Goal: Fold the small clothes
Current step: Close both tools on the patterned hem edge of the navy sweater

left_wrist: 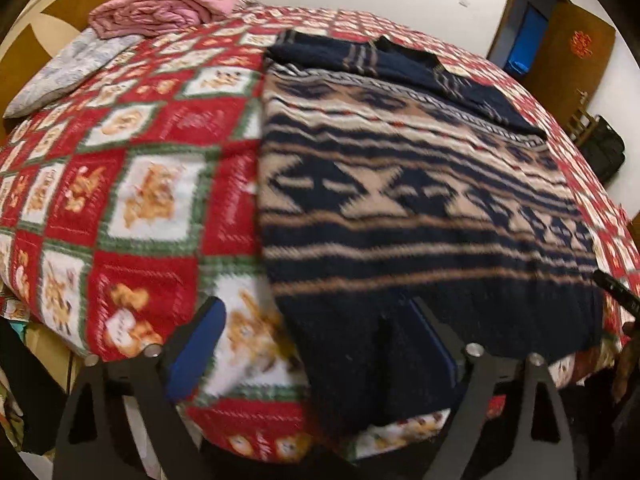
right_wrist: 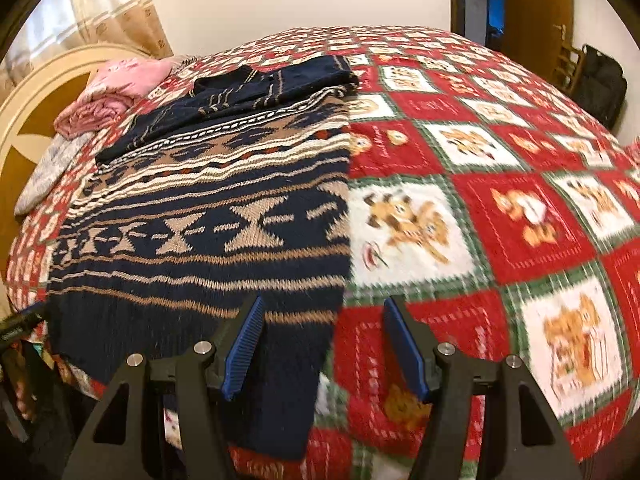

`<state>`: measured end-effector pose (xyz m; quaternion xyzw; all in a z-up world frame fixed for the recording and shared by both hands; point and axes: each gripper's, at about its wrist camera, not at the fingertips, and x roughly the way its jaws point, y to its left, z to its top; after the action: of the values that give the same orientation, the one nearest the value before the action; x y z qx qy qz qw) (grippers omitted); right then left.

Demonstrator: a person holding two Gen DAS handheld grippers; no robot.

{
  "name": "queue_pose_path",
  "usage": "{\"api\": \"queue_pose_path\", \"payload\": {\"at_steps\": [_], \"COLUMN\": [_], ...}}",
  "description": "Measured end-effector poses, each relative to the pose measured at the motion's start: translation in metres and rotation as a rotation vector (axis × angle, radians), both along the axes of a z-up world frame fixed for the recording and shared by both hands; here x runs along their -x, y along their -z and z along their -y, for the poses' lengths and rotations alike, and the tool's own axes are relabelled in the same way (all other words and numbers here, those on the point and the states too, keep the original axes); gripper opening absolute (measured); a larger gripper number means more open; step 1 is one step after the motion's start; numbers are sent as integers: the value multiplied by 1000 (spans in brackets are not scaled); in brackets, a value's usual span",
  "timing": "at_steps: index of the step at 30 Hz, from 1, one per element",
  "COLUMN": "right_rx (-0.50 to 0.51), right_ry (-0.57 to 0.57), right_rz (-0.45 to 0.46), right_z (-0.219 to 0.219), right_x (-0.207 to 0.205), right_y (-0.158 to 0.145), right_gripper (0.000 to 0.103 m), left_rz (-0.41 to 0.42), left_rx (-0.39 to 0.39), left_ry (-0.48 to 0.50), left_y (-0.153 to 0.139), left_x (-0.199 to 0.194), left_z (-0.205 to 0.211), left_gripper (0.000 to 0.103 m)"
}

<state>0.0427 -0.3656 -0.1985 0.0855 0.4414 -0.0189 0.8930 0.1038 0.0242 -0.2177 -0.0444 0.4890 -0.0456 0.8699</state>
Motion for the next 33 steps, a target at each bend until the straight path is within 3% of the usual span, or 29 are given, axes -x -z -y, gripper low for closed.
{"api": "queue_pose_path", "payload": {"at_steps": [10,17,20,23,26,30,31,32,33], "right_rx": [-53,-60,-81,-67,-115,-147,-152,-150,-137], "right_ry": [-25,-62,-66,-73,-58,-62,-67,-67,-64], "right_rz": [-26,-61,-68,-61,-26,8,15,19,24], "right_z": [-1,-10,-12,-15,-8,-7,-8,-9,-10], "right_x": [23,24,26,29,24,18,15,14,12], "right_y": [8,14,15,16,20,16,15,14,12], "right_gripper": [63,49,43,43,43,43,38,32,30], "left_rz": [-49,-51,-60,-66,-66,-60,-58,-54,-54], "left_rx": [20,12,10,10,-9,24,40,53,64], "left_ry": [3,8,11,6,-6,8,15,24,43], "left_y": [11,9,10,10,12,14,12,11,10], "left_x": [13,16,16,17,17,17,17,18,18], "left_z": [3,4,5,4,3,3,3,4,6], "left_gripper": [72,61,61,61,66,66,65,49,24]}}
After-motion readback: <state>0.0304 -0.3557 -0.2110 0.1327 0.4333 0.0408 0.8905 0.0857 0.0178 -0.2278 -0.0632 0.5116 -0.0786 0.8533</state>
